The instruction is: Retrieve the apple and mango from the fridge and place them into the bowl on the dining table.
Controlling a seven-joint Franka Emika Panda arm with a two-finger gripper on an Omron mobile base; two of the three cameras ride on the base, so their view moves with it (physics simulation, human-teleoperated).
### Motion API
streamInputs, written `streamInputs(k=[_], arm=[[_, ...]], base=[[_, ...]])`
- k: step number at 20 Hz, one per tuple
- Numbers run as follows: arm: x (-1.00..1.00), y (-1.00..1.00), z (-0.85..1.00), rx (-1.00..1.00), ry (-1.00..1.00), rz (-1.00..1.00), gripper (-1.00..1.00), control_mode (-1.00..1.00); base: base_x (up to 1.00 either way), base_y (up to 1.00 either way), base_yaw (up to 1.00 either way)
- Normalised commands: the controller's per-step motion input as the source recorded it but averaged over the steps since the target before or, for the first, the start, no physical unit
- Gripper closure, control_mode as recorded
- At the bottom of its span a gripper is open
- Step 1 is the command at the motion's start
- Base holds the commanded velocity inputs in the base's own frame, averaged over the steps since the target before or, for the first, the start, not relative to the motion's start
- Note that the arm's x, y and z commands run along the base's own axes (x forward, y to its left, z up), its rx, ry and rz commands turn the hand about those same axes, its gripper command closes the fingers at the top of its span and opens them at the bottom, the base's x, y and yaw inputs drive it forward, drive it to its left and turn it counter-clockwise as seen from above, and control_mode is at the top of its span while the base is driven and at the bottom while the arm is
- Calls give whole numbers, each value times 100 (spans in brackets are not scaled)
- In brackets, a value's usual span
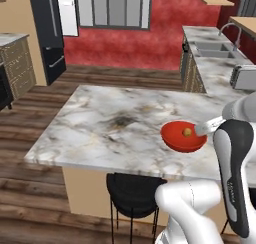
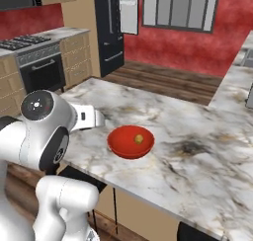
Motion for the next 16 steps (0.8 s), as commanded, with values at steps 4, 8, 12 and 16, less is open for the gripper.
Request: streamInputs(k=[4, 8, 12, 16], arm=[[0, 0, 0, 0, 0, 0, -100, 100], [0, 0, 0, 0, 0, 0, -100, 100], [0, 0, 0, 0, 0, 0, -100, 100], [0, 0, 0, 0, 0, 0, -100, 100]], base=[[-12, 6, 10], [-53, 33, 12], [-37, 80, 6], [26, 100, 0]])
